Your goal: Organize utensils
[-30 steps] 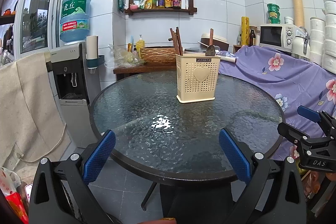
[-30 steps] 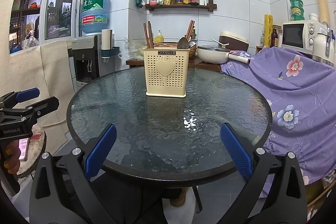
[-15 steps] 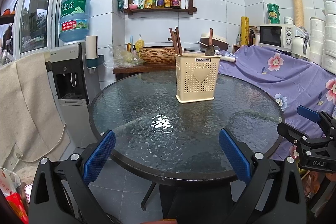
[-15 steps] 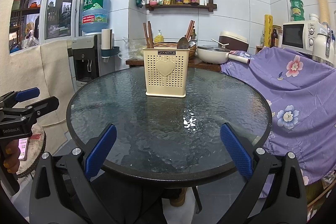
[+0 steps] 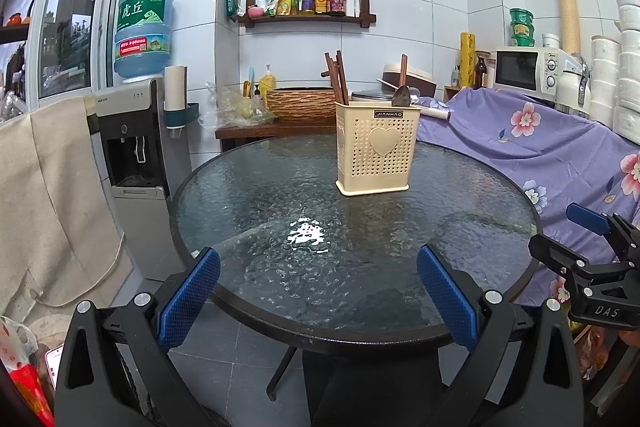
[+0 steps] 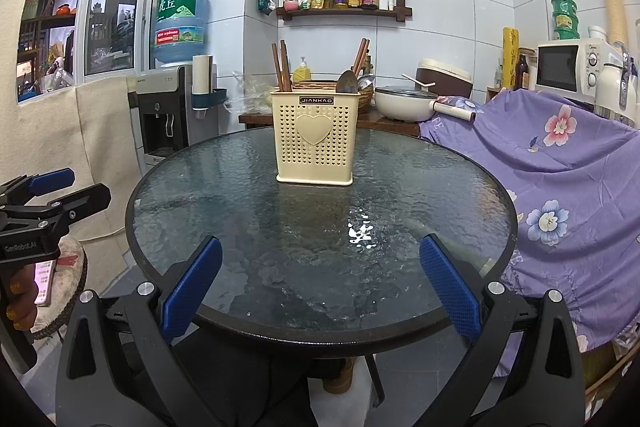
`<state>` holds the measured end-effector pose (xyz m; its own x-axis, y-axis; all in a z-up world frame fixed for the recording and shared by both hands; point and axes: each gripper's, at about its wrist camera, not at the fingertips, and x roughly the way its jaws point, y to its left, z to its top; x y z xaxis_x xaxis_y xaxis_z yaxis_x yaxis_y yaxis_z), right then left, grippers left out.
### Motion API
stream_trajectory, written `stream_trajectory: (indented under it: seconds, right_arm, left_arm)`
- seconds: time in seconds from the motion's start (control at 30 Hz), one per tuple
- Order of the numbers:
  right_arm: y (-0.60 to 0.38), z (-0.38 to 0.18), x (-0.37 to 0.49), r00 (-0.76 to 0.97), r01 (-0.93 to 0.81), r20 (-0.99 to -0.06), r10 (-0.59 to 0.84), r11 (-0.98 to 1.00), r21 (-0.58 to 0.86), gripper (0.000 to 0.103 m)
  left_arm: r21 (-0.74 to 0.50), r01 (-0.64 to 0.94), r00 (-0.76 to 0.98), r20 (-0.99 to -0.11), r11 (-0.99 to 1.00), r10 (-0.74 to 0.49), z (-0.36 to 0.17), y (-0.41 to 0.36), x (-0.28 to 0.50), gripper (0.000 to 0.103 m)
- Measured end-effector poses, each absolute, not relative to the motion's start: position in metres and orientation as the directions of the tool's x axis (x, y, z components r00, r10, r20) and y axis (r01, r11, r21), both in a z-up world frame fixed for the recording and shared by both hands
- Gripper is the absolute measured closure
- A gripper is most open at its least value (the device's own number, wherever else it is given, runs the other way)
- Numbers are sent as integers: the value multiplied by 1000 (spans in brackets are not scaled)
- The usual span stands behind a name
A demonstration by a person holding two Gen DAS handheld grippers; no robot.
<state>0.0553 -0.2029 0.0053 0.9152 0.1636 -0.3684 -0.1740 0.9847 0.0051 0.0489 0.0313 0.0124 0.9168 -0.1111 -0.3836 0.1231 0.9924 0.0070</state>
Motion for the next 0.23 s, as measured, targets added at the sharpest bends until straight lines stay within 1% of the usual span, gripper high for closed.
stream_trajectory:
  seconds: [0.23]
  right_arm:
    - [-203, 5, 55, 916, -173, -368, 163, 985, 5, 6]
  left_arm:
    - [7, 120, 916, -386, 993, -108, 12, 32, 49, 6]
